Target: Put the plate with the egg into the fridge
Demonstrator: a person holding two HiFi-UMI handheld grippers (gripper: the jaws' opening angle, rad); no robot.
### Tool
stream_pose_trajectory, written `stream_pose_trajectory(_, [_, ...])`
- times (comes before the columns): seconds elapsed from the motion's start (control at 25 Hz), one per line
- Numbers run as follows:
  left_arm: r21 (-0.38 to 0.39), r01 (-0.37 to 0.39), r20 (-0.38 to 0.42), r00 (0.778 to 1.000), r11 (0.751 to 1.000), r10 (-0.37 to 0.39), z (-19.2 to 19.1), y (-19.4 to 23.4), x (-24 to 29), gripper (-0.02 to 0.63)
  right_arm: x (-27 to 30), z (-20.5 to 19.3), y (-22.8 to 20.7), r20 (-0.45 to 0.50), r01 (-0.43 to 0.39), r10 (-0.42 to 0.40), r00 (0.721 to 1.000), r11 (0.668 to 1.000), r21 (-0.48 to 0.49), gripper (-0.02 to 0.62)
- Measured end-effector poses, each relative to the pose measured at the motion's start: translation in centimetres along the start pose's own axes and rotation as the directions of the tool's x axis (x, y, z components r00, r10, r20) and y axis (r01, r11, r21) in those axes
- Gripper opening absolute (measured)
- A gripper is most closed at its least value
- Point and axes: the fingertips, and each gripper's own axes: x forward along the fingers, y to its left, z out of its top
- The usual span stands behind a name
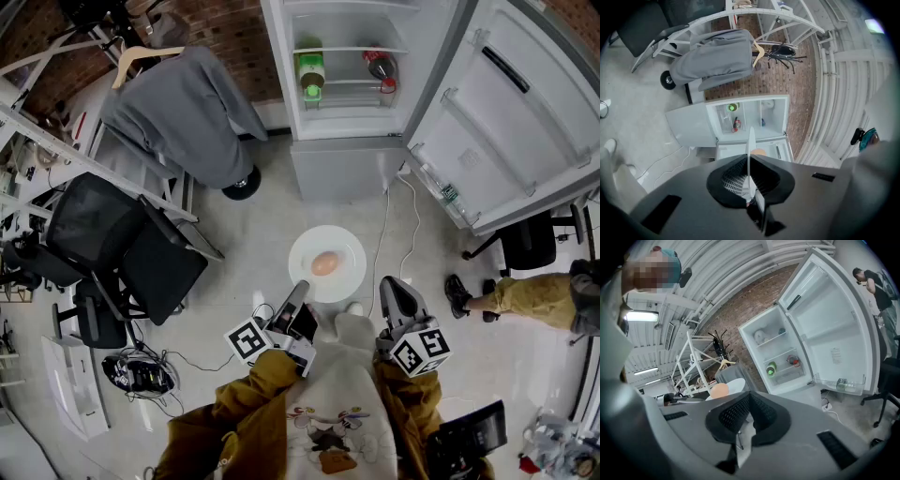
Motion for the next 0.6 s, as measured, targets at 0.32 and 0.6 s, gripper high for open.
stream_pose_trajectory(0.32, [0.021, -0.017, -0.019, 1.0, 1.0, 0.018, -1.2, 0.0, 1.7, 0.018, 0.0, 1.1, -2.0, 0.001, 0.001, -0.001, 1.0, 1.0, 0.002, 0.006])
stream_pose_trajectory(0.6, [0.034, 0.015, -0.012, 1.0, 0.999, -0.015, -2.0, -1.3, 4.0, 0.018, 1.2, 2.9, -3.9, -0.005, -0.02, 0.02, 1.0, 1.0, -0.001, 0.006])
